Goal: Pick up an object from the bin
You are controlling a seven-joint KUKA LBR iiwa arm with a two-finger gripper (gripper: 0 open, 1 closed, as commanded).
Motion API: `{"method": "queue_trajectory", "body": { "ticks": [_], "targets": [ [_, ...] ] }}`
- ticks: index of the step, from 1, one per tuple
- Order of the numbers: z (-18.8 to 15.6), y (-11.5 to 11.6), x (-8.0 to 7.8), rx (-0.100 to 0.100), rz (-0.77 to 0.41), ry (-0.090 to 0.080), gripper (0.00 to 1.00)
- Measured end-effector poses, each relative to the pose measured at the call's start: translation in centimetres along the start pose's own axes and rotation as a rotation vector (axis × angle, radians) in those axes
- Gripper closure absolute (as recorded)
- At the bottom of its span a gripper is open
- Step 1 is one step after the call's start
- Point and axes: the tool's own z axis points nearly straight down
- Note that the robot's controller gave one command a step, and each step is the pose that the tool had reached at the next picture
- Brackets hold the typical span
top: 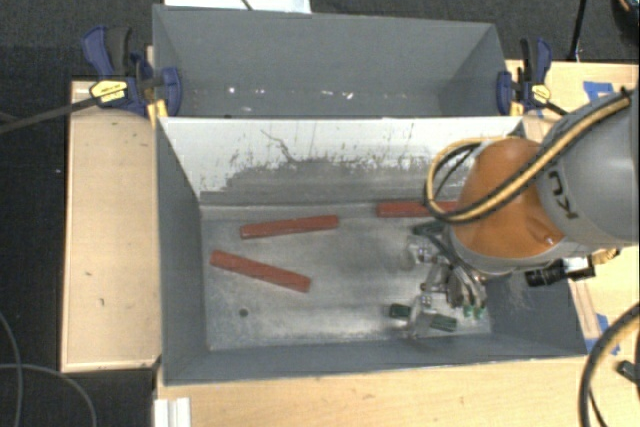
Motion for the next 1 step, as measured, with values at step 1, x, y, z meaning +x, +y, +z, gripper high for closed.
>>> {"method": "queue_trajectory", "body": {
  "ticks": [1],
  "targets": [
    [-0.36, -0.41, -0.22, 0.003, -0.002, -0.007, 1.00]
  ]
}}
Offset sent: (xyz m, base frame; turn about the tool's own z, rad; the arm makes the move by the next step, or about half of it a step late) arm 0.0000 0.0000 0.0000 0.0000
